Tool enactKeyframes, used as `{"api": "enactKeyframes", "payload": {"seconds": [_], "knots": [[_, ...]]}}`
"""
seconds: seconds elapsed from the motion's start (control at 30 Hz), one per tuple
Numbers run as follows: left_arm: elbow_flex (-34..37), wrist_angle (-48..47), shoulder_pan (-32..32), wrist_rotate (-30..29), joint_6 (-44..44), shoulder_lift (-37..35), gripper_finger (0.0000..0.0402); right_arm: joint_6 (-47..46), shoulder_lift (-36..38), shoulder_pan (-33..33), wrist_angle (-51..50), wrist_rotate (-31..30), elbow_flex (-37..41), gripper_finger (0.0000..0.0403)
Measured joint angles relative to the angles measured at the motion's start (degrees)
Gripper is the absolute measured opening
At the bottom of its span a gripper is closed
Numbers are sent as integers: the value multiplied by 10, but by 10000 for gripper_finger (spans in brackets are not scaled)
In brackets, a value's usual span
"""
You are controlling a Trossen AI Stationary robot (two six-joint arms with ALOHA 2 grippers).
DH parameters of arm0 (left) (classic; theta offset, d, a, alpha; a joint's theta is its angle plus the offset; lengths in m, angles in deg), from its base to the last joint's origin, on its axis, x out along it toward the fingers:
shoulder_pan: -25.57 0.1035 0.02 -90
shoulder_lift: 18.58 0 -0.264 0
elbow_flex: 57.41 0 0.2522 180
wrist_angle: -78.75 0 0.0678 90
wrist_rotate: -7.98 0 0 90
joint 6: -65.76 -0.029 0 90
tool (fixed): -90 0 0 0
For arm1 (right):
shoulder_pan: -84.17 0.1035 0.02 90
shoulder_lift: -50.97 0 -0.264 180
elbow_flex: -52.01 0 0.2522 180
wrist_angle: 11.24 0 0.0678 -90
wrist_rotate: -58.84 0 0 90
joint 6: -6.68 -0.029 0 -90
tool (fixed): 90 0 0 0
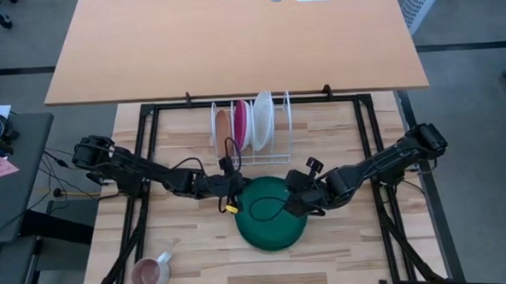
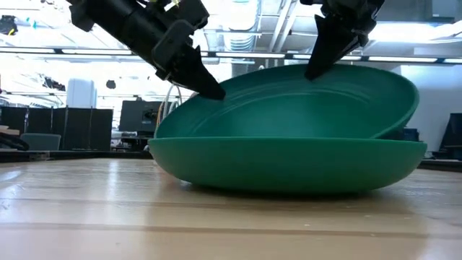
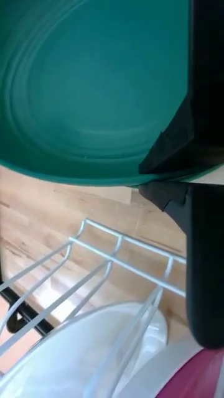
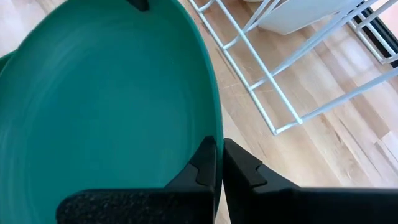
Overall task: Sort dishes
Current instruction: Put the dark green plate in the dish rack
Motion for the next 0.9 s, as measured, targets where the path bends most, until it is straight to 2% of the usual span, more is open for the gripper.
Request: {"api": "enactKeyframes", "payload": {"seconds": [0.2,0.57,0.9], "knots": [[0,5,0,0,-6,0,4,-11,0,1,0,1,0,33],[0,32,-6,2,-21,0,1,-58,0,32,0,14,-1,136],[-19,27,-19,-6,-40,1,1,-80,0,33,-10,10,-1,209]]}}
